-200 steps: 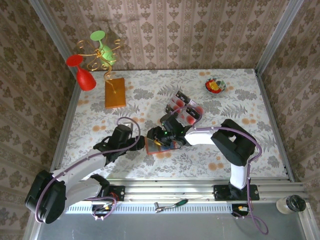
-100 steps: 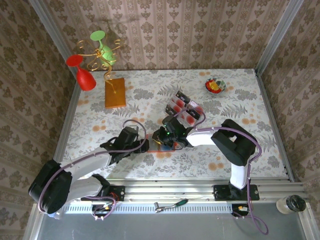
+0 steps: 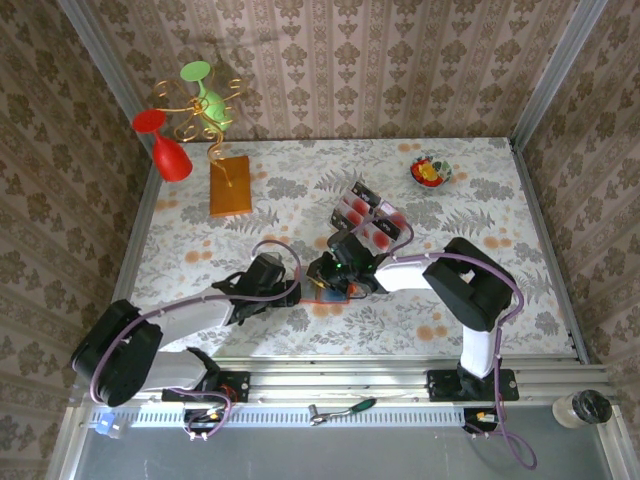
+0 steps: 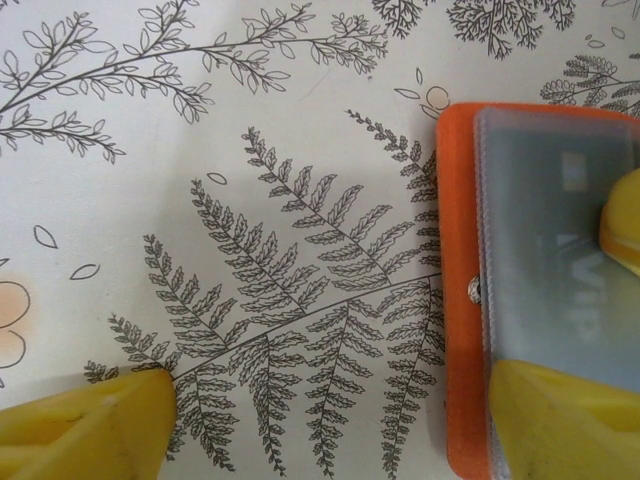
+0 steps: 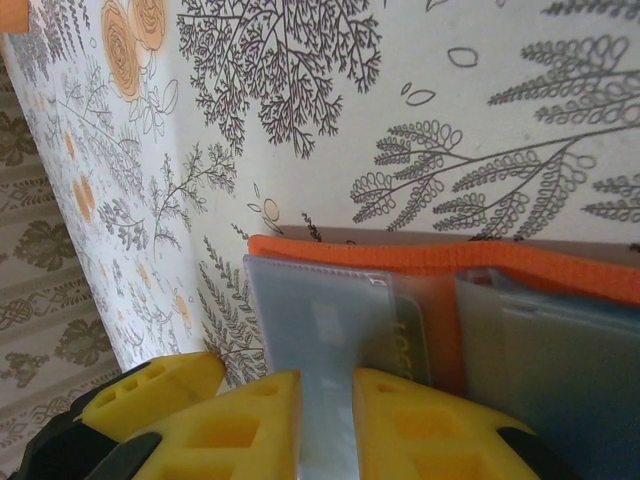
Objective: Put the credit cards into the card holder
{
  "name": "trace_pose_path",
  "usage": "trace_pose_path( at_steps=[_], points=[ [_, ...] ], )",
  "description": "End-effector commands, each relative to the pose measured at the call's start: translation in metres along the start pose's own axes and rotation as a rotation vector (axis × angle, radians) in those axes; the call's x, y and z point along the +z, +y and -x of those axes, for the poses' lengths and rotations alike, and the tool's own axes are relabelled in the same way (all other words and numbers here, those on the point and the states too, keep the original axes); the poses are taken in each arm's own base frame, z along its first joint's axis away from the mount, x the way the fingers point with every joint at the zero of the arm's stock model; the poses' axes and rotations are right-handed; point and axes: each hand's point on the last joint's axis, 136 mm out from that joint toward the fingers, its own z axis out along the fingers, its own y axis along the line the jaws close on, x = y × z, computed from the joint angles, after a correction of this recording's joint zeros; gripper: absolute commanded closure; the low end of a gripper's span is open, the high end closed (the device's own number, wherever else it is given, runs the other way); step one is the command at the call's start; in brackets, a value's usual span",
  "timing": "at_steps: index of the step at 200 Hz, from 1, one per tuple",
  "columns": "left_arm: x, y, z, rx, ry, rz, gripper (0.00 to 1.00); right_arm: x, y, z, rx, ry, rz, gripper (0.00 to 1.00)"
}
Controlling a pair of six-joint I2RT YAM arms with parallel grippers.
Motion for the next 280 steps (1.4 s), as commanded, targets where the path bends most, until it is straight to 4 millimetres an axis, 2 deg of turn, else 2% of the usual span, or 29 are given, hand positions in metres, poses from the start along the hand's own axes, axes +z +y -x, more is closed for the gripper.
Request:
trace_pose_path(
  at_steps=[1,53,91,104,143,176,221,280],
  points=[
    [0.003,-0.002,0.001,0.026,0.008,0.022,0.18,-0.017,0.017,0.008,-0.084,-0.019,-0.003,0.77],
    [0.011,-0.001,-0.006,0.039,0.045,0.048,0.21,-0.034,0.014,0.015,-0.279,-0.013,-0.145,0.78],
    [0.010,-0.003,-0.004,0.035,0.038,0.036,0.22,-0.029,0.002,0.015,-0.356,0.019,-0.220,0.98],
    [0.009,-0.004,-0.004,0.034,0.035,0.033,0.22,-0.025,-0.002,0.014,-0.363,0.032,-0.230,1.00],
    [0.004,-0.006,-0.001,0.028,0.021,0.022,0.21,-0.010,-0.015,0.010,-0.376,0.076,-0.253,1.00],
    [-0.005,-0.011,0.008,0.035,-0.001,0.009,0.12,0.002,-0.022,0.003,-0.382,0.131,-0.253,1.00],
    [-0.006,-0.017,0.021,0.058,-0.014,0.009,0.08,0.001,-0.028,0.001,-0.380,0.136,-0.265,1.00],
    [0.008,-0.004,0.011,0.087,0.029,0.083,0.08,0.001,-0.026,0.001,-0.377,0.135,-0.258,1.00]
  ],
)
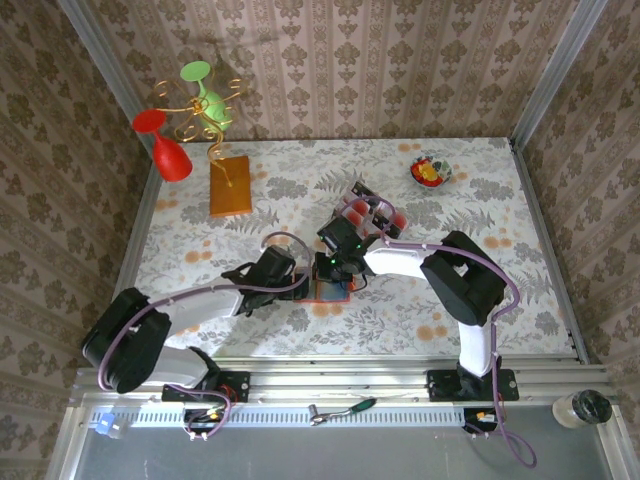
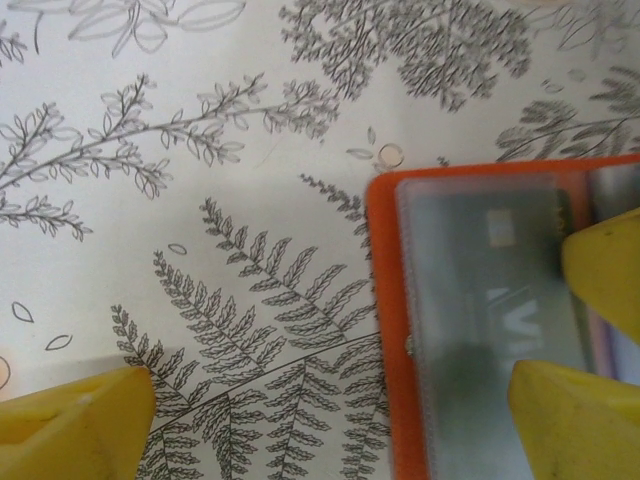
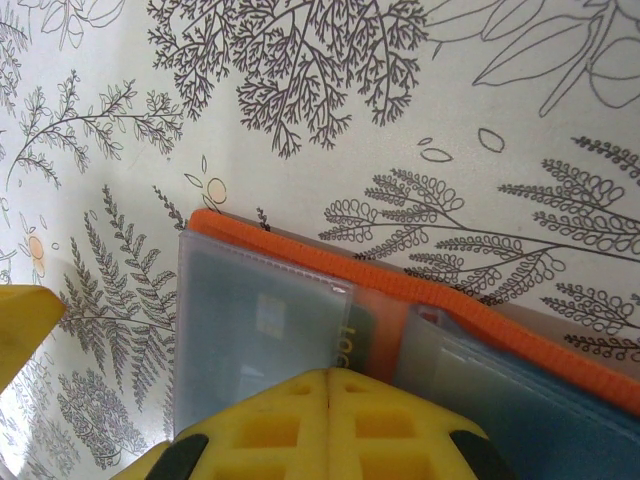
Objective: Put the credit cards into the card holder
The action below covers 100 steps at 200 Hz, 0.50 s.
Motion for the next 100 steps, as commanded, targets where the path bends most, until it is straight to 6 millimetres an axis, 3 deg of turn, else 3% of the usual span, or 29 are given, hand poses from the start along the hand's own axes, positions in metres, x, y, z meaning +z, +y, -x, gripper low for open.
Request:
trace_pose_path(
  at_steps=[1,29,60,84,100],
  points=[
    [0.004,0.007,-0.005,0.033,0.022,0.043,0.08,0.003,-0.008,-0.008,0.000,0.039,-0.024,1.00],
    [0.009,0.011,-0.013,0.038,0.044,0.059,0.08,-0.008,0.001,-0.002,-0.013,0.022,-0.007,1.00],
    [0.009,0.015,-0.016,0.039,0.047,0.074,0.09,-0.041,0.011,0.017,-0.036,-0.040,0.010,0.98],
    [0.007,0.015,-0.015,0.041,0.043,0.074,0.09,-0.076,0.001,0.034,-0.060,-0.104,-0.033,0.95],
    [0.007,0.015,-0.015,0.041,0.044,0.076,0.09,-0.102,-0.016,0.047,-0.065,-0.150,-0.086,0.89]
  ],
)
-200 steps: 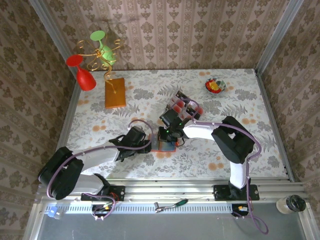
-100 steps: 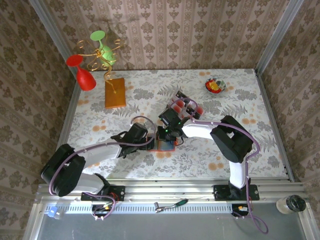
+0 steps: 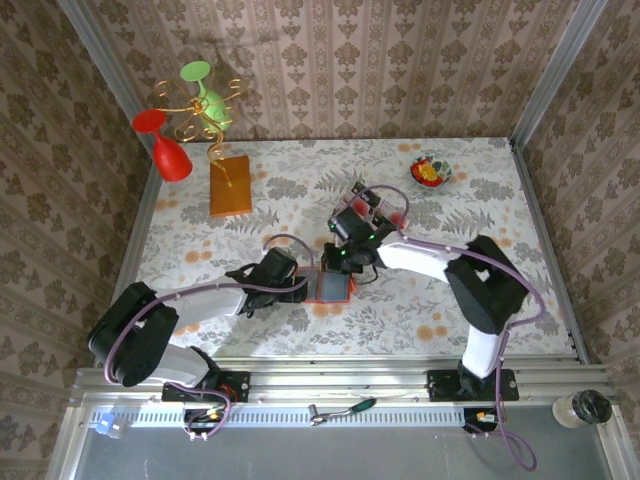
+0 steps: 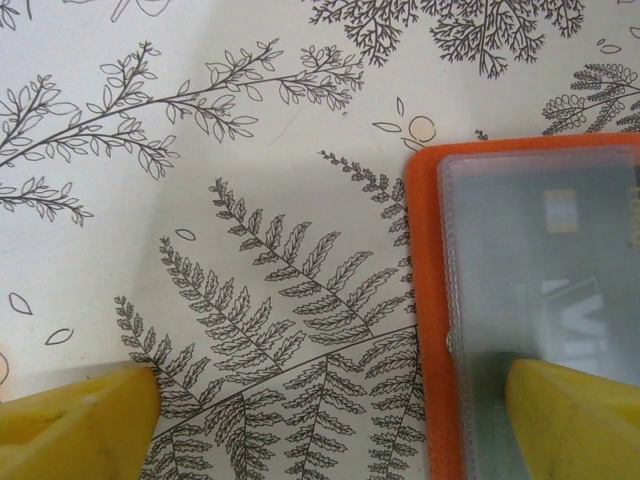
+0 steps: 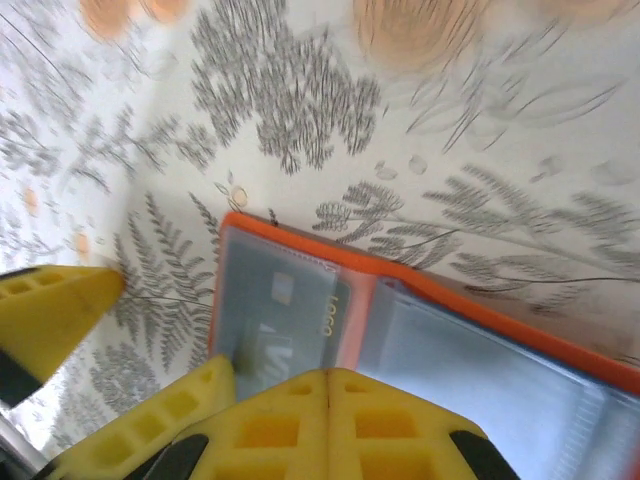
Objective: Put the credit cards into the card holder
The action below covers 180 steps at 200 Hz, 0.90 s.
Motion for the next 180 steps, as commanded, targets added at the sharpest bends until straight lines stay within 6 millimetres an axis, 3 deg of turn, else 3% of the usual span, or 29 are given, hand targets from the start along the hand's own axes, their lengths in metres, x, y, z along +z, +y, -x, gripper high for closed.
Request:
trace_pose_path(
  at_steps=[1,36,60,128,180],
  points=[
    [0.001,0.009,-0.009,0.023,0.024,0.042,0.09,-0.048,-0.014,0.027,-0.046,-0.089,-0.072,0.89],
    [-0.001,0.012,-0.010,0.022,0.024,0.056,0.09,-0.096,-0.066,0.054,-0.096,-0.153,-0.261,0.64],
    [-0.003,0.015,-0.011,0.012,0.019,0.066,0.09,-0.109,-0.086,0.068,-0.168,-0.154,-0.375,0.59],
    [-0.004,0.015,-0.012,0.007,0.019,0.065,0.10,-0.092,-0.110,0.094,-0.318,-0.077,-0.587,0.65],
    [-0.004,0.013,-0.010,0.004,0.014,0.056,0.10,-0.076,-0.119,0.098,-0.409,-0.020,-0.690,0.66]
  ],
)
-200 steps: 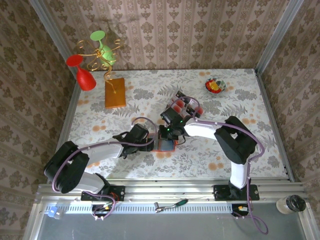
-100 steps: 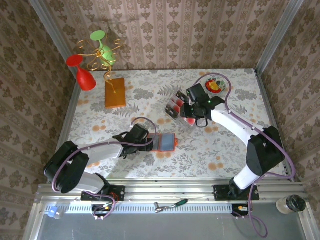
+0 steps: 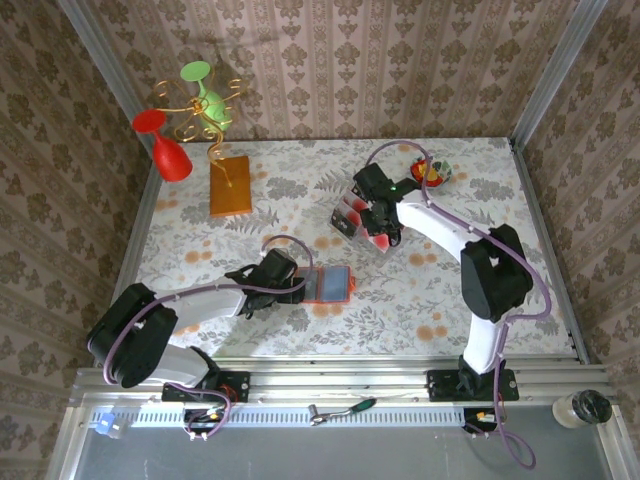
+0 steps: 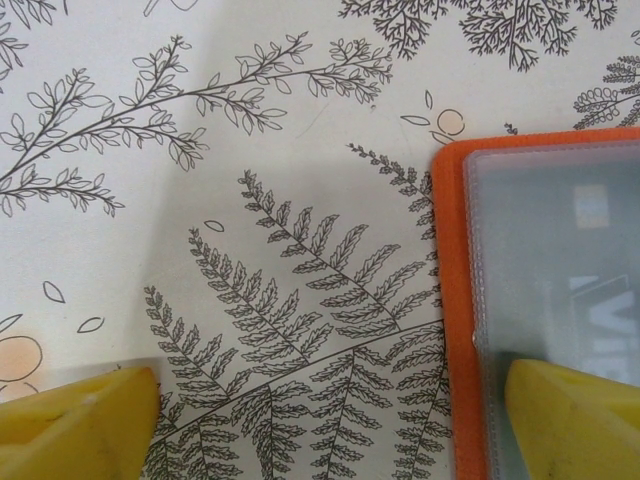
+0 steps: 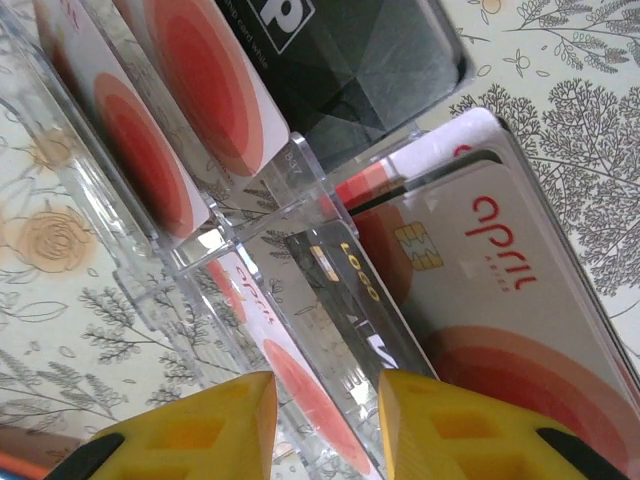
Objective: Put the credit cards into the card holder
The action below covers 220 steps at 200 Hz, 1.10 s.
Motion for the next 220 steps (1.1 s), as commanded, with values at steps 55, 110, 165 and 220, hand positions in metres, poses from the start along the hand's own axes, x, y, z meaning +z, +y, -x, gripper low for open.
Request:
trace_pose_path(
  at_steps=[55,110,165,220],
  points=[
    [-0.003,0.006,-0.006,-0.006,0.015,0.026,0.10,0.019,0.002,-0.009,-0.123,0.073,-0.068,0.72],
    [-0.005,0.005,-0.005,-0.005,0.008,0.023,0.10,0.018,0.013,-0.015,-0.118,0.080,0.006,0.84],
    [-0.007,0.006,-0.004,-0.005,0.005,0.021,0.10,0.009,0.016,-0.009,-0.164,0.052,0.039,1.00],
    [-0.007,0.007,-0.005,-0.005,0.005,0.026,0.10,-0.042,0.018,0.016,-0.160,-0.055,0.102,1.00]
  ],
)
